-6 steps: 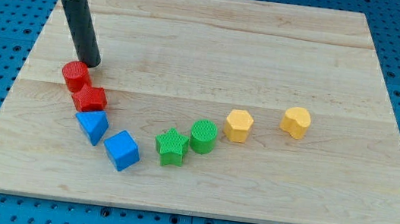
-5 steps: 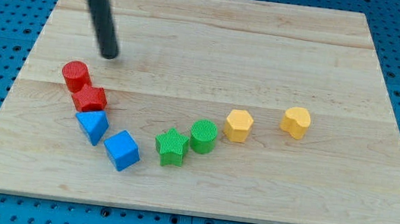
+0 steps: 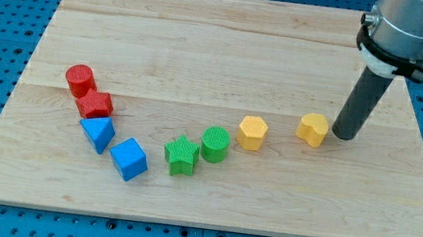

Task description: Push the heart into the hexagon

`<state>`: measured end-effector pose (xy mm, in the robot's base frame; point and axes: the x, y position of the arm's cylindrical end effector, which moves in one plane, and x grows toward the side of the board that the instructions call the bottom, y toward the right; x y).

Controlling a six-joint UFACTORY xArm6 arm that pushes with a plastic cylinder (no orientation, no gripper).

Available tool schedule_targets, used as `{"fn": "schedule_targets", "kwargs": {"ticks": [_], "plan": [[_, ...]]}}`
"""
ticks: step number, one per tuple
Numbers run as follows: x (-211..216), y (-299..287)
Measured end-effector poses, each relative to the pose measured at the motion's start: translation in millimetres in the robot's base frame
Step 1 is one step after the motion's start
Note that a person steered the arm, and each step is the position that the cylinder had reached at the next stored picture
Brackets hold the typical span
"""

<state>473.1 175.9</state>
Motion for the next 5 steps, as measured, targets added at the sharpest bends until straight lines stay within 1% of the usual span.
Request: {"fn": "schedule_targets", "kwargs": {"ticks": [1,2,3,5], "plan": [[3,-45],[-3,-65],[-20,-65],[-37,-61]]}}
